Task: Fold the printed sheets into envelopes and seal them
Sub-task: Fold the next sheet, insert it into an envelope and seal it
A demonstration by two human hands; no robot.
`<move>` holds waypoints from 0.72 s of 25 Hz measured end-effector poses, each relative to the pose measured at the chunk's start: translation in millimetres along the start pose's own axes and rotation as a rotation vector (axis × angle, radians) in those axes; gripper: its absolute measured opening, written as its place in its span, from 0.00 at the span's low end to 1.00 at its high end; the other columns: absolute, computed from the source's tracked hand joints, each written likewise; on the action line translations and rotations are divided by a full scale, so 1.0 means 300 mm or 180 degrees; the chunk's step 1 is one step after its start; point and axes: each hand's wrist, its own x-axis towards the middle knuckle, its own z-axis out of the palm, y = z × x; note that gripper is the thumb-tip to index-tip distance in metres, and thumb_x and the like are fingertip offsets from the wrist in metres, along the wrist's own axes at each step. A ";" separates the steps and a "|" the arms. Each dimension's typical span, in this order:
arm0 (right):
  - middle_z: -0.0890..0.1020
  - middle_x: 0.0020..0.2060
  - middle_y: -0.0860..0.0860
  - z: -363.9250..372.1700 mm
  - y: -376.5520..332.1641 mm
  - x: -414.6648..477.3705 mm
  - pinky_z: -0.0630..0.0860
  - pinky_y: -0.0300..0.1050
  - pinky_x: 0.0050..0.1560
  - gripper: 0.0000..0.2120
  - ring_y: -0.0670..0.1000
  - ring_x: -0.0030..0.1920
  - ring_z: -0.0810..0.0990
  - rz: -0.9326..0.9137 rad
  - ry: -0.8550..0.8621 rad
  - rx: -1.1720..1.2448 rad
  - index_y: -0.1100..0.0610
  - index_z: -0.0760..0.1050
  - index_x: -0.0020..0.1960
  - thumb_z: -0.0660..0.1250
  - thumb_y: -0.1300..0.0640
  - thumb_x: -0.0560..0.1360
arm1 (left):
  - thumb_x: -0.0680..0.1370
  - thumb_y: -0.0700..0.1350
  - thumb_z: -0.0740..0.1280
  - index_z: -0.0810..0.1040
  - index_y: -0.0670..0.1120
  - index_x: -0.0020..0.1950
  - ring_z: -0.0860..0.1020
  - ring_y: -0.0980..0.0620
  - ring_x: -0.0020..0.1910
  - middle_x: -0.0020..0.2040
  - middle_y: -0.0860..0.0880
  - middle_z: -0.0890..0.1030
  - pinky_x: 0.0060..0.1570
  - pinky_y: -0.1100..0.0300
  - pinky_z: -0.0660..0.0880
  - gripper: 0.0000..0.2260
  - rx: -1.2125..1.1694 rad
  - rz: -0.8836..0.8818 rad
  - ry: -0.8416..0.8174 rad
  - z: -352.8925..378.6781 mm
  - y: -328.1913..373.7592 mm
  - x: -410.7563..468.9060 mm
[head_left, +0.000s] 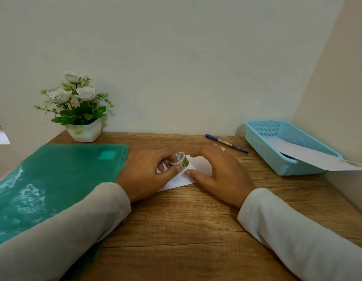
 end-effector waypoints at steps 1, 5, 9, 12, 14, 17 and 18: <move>0.81 0.59 0.41 0.009 -0.013 0.000 0.74 0.48 0.62 0.20 0.43 0.59 0.76 -0.0053 0.0087 0.0149 0.46 0.77 0.64 0.67 0.37 0.77 | 0.78 0.61 0.66 0.80 0.57 0.49 0.77 0.61 0.42 0.41 0.60 0.81 0.39 0.63 0.74 0.10 0.0004 0.0051 0.0008 0.002 0.002 -0.002; 0.82 0.52 0.39 0.031 -0.013 0.002 0.78 0.47 0.54 0.17 0.40 0.53 0.78 0.0000 0.0185 0.0564 0.45 0.79 0.59 0.68 0.37 0.75 | 0.79 0.58 0.64 0.80 0.58 0.51 0.75 0.63 0.45 0.42 0.61 0.79 0.40 0.68 0.68 0.08 0.0015 0.0139 -0.0059 0.003 0.012 -0.008; 0.83 0.49 0.40 0.031 -0.011 0.000 0.80 0.45 0.52 0.16 0.39 0.51 0.80 0.0074 0.0251 0.0770 0.47 0.80 0.56 0.69 0.38 0.75 | 0.80 0.58 0.63 0.79 0.57 0.54 0.74 0.64 0.46 0.45 0.63 0.78 0.42 0.68 0.66 0.09 0.0034 0.0170 -0.0158 0.005 0.012 -0.014; 0.83 0.48 0.40 0.032 -0.012 -0.001 0.80 0.43 0.52 0.11 0.39 0.50 0.81 0.0148 0.0305 0.0898 0.48 0.81 0.56 0.75 0.46 0.75 | 0.80 0.59 0.62 0.79 0.58 0.56 0.73 0.65 0.47 0.46 0.64 0.77 0.42 0.70 0.65 0.10 0.0019 0.0132 -0.0214 0.003 0.009 -0.014; 0.83 0.47 0.39 0.031 -0.011 0.000 0.81 0.43 0.52 0.10 0.38 0.50 0.81 0.0170 0.0327 0.0964 0.48 0.82 0.55 0.75 0.50 0.76 | 0.80 0.59 0.62 0.79 0.58 0.56 0.73 0.65 0.47 0.46 0.64 0.77 0.42 0.70 0.65 0.10 0.0036 0.0138 -0.0200 0.002 0.011 -0.014; 0.84 0.48 0.40 0.030 -0.011 0.002 0.81 0.46 0.53 0.09 0.39 0.50 0.81 0.0136 0.0288 0.0930 0.49 0.82 0.56 0.73 0.51 0.77 | 0.80 0.58 0.62 0.78 0.58 0.56 0.73 0.65 0.46 0.46 0.64 0.77 0.43 0.70 0.66 0.09 -0.0003 0.0065 -0.0234 0.001 0.015 -0.015; 0.84 0.48 0.40 0.030 -0.010 0.002 0.81 0.47 0.53 0.09 0.39 0.50 0.81 0.0131 0.0268 0.0915 0.49 0.82 0.56 0.72 0.51 0.77 | 0.80 0.58 0.62 0.78 0.58 0.57 0.73 0.64 0.46 0.46 0.64 0.76 0.43 0.69 0.66 0.10 -0.0012 0.0051 -0.0238 0.002 0.014 -0.015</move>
